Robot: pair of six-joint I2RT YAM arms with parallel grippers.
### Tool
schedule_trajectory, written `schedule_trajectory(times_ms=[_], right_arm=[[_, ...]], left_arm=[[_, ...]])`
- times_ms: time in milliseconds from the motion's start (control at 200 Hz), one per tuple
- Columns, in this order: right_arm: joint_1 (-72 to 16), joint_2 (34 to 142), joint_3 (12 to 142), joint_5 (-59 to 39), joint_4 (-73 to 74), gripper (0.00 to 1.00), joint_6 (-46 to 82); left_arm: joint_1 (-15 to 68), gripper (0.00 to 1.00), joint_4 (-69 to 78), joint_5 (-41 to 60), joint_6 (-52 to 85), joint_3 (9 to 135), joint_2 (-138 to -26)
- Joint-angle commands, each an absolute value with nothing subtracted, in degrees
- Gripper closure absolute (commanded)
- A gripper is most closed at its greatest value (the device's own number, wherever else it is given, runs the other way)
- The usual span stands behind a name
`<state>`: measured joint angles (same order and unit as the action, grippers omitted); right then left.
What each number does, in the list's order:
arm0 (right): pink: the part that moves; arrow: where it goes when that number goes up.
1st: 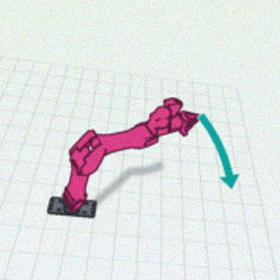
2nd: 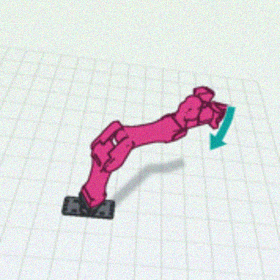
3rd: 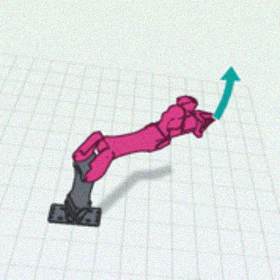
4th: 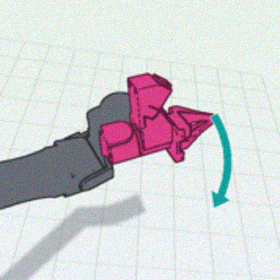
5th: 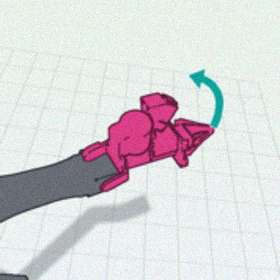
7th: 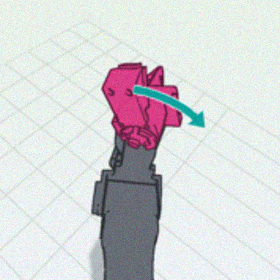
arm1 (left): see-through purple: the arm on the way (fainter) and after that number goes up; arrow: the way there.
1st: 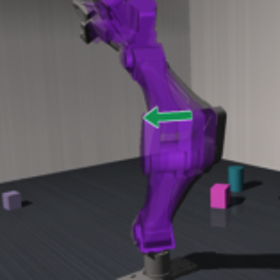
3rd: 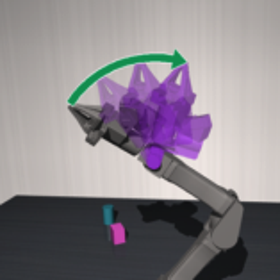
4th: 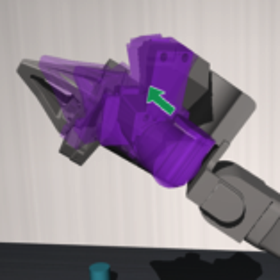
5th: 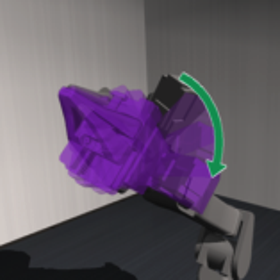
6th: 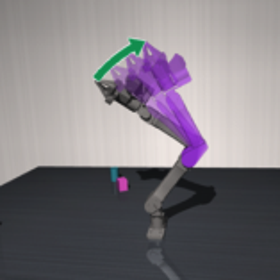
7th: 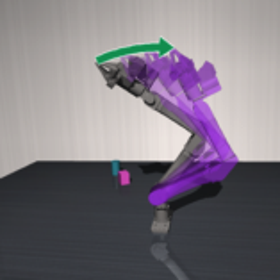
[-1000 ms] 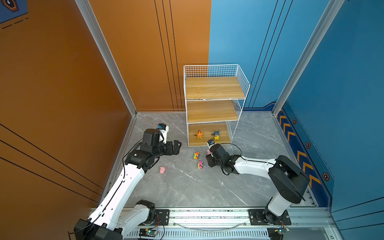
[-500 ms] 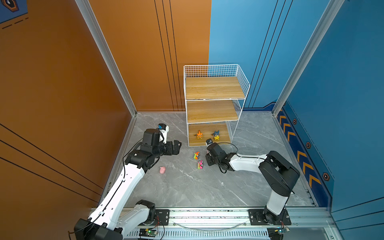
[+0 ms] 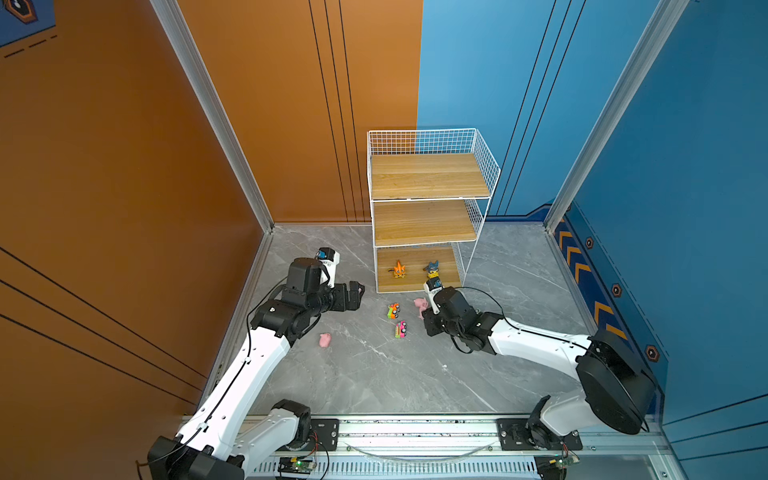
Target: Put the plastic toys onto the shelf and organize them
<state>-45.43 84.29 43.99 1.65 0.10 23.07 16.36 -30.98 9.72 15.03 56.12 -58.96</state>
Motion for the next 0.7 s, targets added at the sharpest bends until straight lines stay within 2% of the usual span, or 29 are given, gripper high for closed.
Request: schedule_trajectory(times_ms=[0, 285, 491, 696], right_arm=[[-46.07, 84.85, 39.68, -6.05, 0.90, 0.84, 28.76], [-44.61, 88.47, 37.15, -11.32, 5.60, 0.80, 32.22], [-42.44, 87.36, 37.29, -9.95, 1.72, 0.67, 30.79], [-40.65, 83.01, 36.22, -7.51, -2.54, 0.64, 29.01]], left_arm=[[17.12, 0.01, -30.59, 10.46, 14.85, 55.18, -59.11], [17.55, 0.01, -30.59, 10.24, 14.57, 55.28, -59.73], [17.51, 0.01, -30.65, 10.13, 14.39, 55.39, -59.68], [17.49, 0.01, -30.63, 10.39, 14.33, 55.55, -59.59]])
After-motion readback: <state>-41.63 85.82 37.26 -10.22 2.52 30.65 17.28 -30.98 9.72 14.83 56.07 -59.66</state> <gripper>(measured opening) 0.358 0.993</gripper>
